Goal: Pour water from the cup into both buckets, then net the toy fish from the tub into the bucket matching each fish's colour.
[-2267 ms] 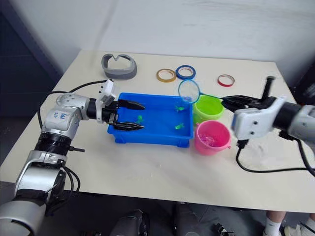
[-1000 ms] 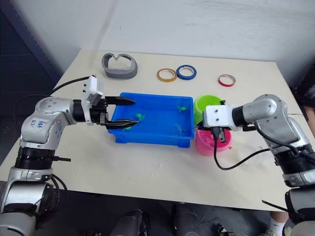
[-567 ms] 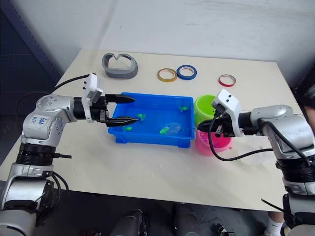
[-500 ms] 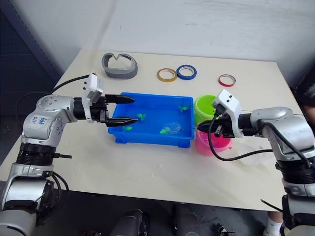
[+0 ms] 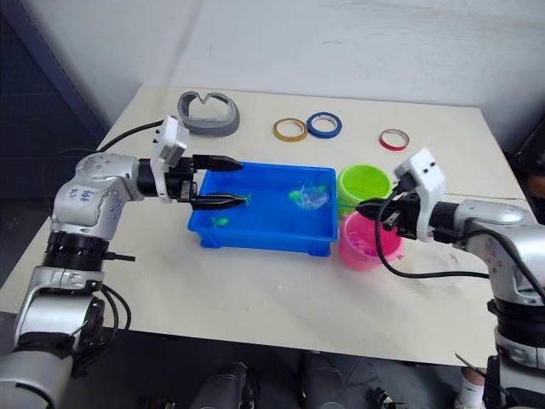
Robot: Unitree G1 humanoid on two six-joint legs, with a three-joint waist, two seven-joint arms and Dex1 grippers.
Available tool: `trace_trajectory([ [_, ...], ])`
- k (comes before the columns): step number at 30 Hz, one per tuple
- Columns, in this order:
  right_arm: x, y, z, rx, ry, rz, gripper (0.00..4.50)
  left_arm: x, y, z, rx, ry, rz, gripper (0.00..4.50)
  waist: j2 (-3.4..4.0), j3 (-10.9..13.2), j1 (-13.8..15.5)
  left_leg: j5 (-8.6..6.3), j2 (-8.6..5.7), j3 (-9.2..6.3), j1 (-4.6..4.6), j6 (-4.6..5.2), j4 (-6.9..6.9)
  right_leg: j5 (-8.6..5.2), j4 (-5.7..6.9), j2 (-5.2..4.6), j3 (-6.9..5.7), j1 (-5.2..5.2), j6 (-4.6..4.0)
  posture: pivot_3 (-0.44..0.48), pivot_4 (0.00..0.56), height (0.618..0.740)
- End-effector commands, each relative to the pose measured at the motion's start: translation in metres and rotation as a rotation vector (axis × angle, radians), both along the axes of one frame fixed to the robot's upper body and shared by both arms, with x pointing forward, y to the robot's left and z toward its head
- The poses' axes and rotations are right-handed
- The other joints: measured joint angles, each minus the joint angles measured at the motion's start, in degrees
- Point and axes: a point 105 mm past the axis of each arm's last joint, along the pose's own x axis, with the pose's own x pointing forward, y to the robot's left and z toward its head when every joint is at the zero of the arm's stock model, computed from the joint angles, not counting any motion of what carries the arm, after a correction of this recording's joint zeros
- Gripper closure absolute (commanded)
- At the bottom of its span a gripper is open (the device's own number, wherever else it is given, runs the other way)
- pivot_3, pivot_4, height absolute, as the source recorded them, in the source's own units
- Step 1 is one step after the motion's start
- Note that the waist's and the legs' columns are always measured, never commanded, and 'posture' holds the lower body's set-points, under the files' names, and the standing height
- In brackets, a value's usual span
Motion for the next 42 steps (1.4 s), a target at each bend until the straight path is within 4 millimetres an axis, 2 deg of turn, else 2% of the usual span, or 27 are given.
trace_trajectory([
  [1,-0.01,-0.017,0.029,0.008,-0.096,-0.083,4.5,0.001,-0.007,0.015,-0.039,-0.031,-0.036,0.05,0.0,0.0,-0.04,0.0,0.0,0.0,0.0,0.0,-0.01,0.0,-0.01,0.0,0.0,0.0,0.0,0.0,0.15,0.74],
  [4,-0.017,-0.032,0.04,-0.01,-0.123,-0.145,4.5,0.006,-0.012,0.015,-0.04,-0.037,-0.04,0.05,0.0,0.0,-0.02,0.0,0.0,0.0,0.0,0.0,-0.01,0.0,-0.01,0.0,0.0,0.0,0.0,0.0,0.15,0.74],
  [6,-0.022,-0.039,0.04,-0.066,-0.128,-0.164,4.5,0.009,-0.015,0.014,-0.039,-0.04,-0.045,0.05,0.0,0.0,0.11,0.0,0.0,0.0,0.0,0.0,-0.02,0.0,-0.03,0.0,0.0,0.0,0.0,0.0,0.15,0.74],
  [9,-0.025,-0.037,0.039,-0.105,-0.14,-0.158,4.5,0.011,-0.018,0.014,-0.037,-0.046,-0.058,0.05,0.0,0.0,-0.18,-0.01,0.0,0.0,0.0,0.01,-0.05,0.0,-0.06,0.02,0.01,0.01,0.0,0.0,0.15,0.74],
  [16,-0.024,-0.007,0.047,-0.06,-0.167,-0.073,4.5,0.018,-0.01,0.009,-0.012,-0.051,-0.028,0.05,0.0,0.0,-0.27,0.02,0.01,0.03,0.05,-0.03,-0.05,0.0,0.03,0.04,0.05,-0.02,0.01,0.0,0.15,0.74],
  [21,-0.026,0.024,0.031,-0.025,-0.06,0.047,4.5,0.017,0.003,0.002,0.027,-0.057,-0.003,0.05,0.0,0.0,-0.14,0.01,0.01,0.0,0.02,-0.02,-0.07,0.0,-0.03,0.02,0.03,-0.02,0.01,0.0,0.15,0.74],
  [26,-0.016,0.04,0.002,-0.051,0.053,0.086,4.5,0.013,0.01,0.0,0.039,-0.068,0.024,0.05,0.0,0.0,-0.11,-0.01,0.0,0.0,-0.01,0.03,-0.07,0.0,-0.07,-0.03,0.03,-0.01,0.01,0.0,0.15,0.74],
  [30,-0.002,0.039,-0.015,-0.063,0.116,0.047,4.5,0.006,0.013,-0.001,0.038,-0.068,0.042,0.05,0.0,0.0,-0.12,-0.01,-0.01,0.0,-0.03,0.04,-0.07,0.0,-0.09,-0.04,0.02,-0.02,0.01,0.0,0.15,0.74],
  [42,0.054,0.034,-0.031,-0.079,0.106,-0.087,4.5,0.0,0.027,0.004,0.031,-0.083,0.127,0.05,0.0,0.0,-0.24,0.0,-0.01,0.0,-0.01,0.02,-0.08,0.0,-0.06,-0.03,0.01,-0.05,0.01,0.0,0.15,0.74],
])
